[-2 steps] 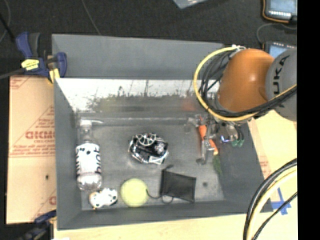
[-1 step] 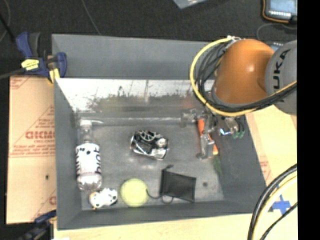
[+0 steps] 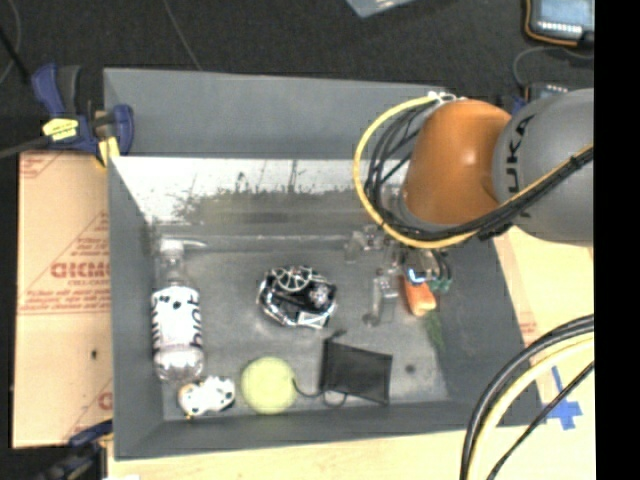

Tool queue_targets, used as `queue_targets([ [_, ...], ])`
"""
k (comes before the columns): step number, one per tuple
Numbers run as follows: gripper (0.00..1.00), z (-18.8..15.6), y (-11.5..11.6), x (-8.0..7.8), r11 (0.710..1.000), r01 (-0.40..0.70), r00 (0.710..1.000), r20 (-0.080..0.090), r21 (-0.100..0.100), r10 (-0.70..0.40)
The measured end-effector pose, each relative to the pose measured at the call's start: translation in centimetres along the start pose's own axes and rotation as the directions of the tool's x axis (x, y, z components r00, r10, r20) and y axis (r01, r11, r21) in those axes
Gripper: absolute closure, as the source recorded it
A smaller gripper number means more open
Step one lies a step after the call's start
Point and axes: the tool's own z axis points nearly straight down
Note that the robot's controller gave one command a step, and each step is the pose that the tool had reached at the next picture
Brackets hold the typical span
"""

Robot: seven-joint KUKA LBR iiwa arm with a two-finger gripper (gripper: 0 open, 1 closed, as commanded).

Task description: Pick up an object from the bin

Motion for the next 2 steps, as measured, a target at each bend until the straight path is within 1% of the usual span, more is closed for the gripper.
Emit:
queue_targets([
  [1, 0.0, 4.2, 1.2, 0.2, 0.995, 0.097, 0.995, -0.011, -0.002, -0.097],
  [2, 1.0, 7.5, 2.7, -0.6, 0.987, 0.161, 0.987, 0.001, -0.001, -0.161],
])
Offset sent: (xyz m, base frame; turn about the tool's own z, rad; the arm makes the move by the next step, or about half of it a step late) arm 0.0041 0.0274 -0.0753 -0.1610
